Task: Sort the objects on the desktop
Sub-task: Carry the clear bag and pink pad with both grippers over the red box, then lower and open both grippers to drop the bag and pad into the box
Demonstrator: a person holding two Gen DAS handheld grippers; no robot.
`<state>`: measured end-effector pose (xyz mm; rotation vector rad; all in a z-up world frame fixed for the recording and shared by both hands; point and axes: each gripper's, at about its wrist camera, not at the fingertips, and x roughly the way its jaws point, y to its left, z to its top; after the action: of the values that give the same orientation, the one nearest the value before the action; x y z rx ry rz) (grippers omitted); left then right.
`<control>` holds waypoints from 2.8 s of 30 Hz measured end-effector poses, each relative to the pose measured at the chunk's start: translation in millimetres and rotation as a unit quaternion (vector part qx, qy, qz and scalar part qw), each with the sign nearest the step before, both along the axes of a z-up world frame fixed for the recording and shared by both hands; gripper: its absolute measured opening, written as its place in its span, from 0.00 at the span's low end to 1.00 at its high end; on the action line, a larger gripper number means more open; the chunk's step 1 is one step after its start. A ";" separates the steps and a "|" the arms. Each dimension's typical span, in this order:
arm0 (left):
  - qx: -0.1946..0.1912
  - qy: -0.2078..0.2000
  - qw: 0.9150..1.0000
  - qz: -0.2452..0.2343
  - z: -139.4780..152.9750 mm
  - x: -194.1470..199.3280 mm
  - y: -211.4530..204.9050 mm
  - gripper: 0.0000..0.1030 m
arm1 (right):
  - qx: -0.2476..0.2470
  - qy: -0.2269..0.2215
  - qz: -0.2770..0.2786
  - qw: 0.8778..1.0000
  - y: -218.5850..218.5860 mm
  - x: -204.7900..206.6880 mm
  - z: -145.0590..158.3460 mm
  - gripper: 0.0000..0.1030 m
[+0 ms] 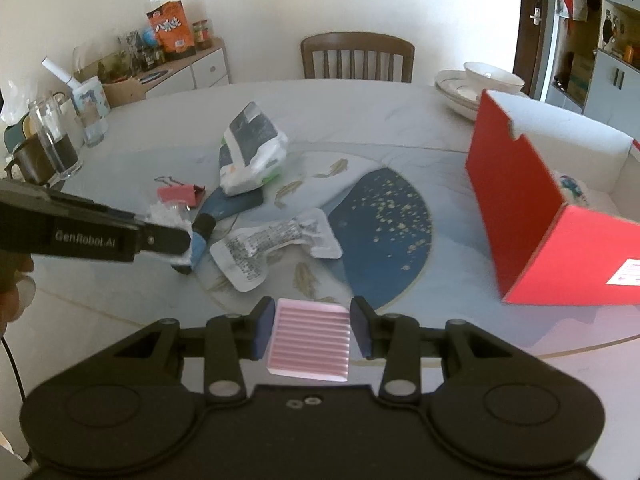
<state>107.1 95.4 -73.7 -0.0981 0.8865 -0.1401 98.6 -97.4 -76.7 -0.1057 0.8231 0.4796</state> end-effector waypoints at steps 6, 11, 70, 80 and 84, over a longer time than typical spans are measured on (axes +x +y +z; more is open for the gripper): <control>-0.013 0.002 1.000 -0.018 9.0 1.3 -27.6 0.29 | -0.002 -0.012 -0.010 1.000 -22.5 2.1 13.9 0.39; -0.028 0.004 0.999 -0.035 16.0 8.2 -49.2 0.29 | -0.003 -0.022 -0.019 1.000 -44.9 5.6 26.3 0.39; -0.020 -0.043 0.992 -0.114 70.4 144.6 -282.7 0.29 | 0.001 -0.062 -0.051 0.997 -250.8 153.6 73.2 0.39; 0.004 -0.008 0.995 -0.100 52.7 188.4 -289.9 0.29 | -0.024 -0.043 -0.036 0.998 -254.7 189.0 55.1 0.39; 0.013 0.013 0.996 -0.089 39.9 204.0 -287.5 0.29 | -0.028 -0.042 -0.043 0.998 -255.4 204.9 48.5 0.39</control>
<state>311.1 -192.0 -33.8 0.0034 0.9232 -0.2933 303.4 -352.8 -28.2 -0.1415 0.7557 0.3689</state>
